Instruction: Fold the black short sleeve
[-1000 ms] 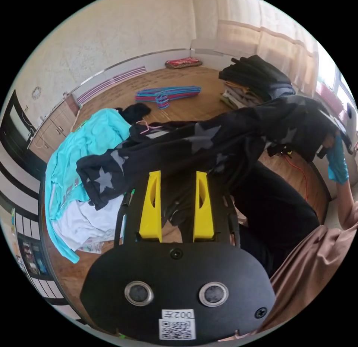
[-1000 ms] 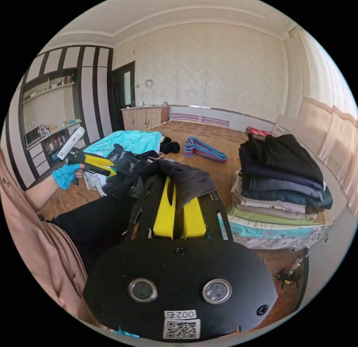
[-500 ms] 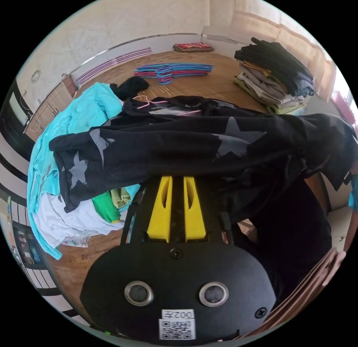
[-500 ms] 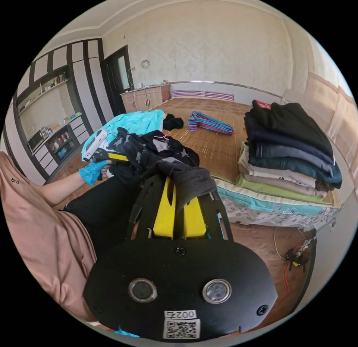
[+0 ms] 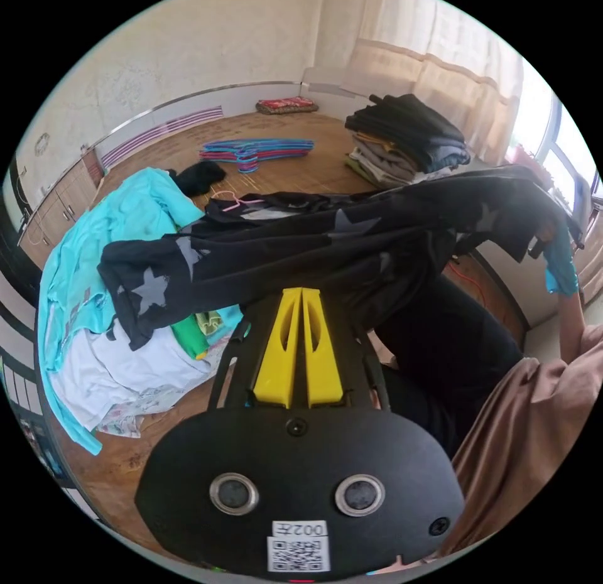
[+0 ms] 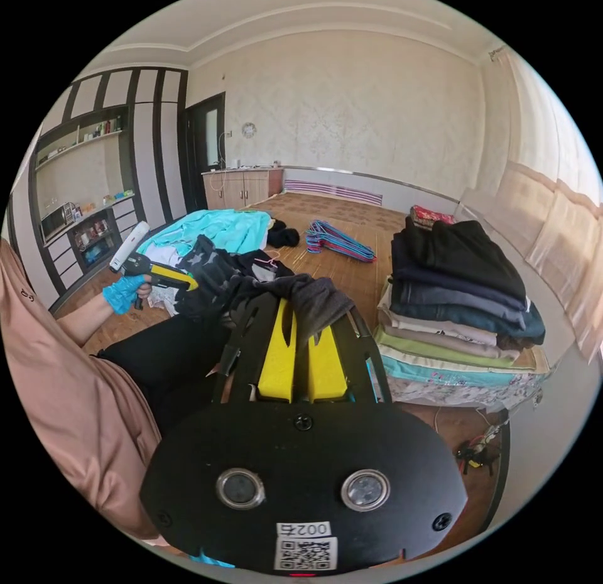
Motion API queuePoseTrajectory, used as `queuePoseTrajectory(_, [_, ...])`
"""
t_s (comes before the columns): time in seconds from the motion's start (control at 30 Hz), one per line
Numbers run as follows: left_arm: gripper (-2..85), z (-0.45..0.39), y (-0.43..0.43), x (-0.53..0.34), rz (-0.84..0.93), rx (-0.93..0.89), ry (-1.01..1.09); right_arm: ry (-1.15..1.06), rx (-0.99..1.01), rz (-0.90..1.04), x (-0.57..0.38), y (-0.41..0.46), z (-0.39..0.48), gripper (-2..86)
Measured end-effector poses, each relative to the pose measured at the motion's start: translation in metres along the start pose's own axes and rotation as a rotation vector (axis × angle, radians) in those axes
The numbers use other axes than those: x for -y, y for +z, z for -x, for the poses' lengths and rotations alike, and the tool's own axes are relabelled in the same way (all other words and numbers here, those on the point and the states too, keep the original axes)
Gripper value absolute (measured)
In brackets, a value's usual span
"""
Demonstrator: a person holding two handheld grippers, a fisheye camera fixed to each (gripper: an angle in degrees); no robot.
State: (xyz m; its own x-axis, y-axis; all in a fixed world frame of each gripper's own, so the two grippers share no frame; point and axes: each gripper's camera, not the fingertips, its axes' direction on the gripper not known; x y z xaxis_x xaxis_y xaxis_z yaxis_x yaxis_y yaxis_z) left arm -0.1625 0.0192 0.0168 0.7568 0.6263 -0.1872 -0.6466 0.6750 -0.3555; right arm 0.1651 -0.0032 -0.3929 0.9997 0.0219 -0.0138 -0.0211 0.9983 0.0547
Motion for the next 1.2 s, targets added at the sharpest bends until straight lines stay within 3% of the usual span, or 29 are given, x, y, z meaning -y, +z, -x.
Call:
queuePoseTrajectory(0.27, [-1.0, 0.009, -0.084, -0.034, -0.12, 0.078, -0.086, -0.04, 0.051, -0.104, 0.007, -0.027, 0.019, -0.8])
queuePoseTrajectory(0.53, [-1.0, -0.007, -0.132, -0.045, -0.135, 0.103, -0.065, -0.18, 0.161, 0.064, 0.004, 0.008, 0.057, -0.7])
queuePoseTrajectory(0.67, [-1.0, -0.009, -0.151, -0.051, -0.166, -0.015, -0.03, -0.231, 0.23, 0.135, 0.001, 0.029, 0.071, -0.4])
queuePoseTrajectory(0.8, [-1.0, -0.01, -0.148, -0.057, -0.064, -0.03, -0.026, -0.228, 0.333, 0.245, -0.007, 0.06, 0.077, 1.4])
queuePoseTrajectory(1.0, [-1.3, -0.027, -0.149, -0.055, 0.029, 0.074, -0.038, -0.288, 0.297, 0.439, -0.019, 0.094, 0.084, 8.2])
queuePoseTrajectory(1.2, [-1.6, -0.053, -0.162, -0.034, 0.01, 0.156, -0.022, -0.219, 0.166, 0.437, -0.019, 0.089, 0.066, 8.8])
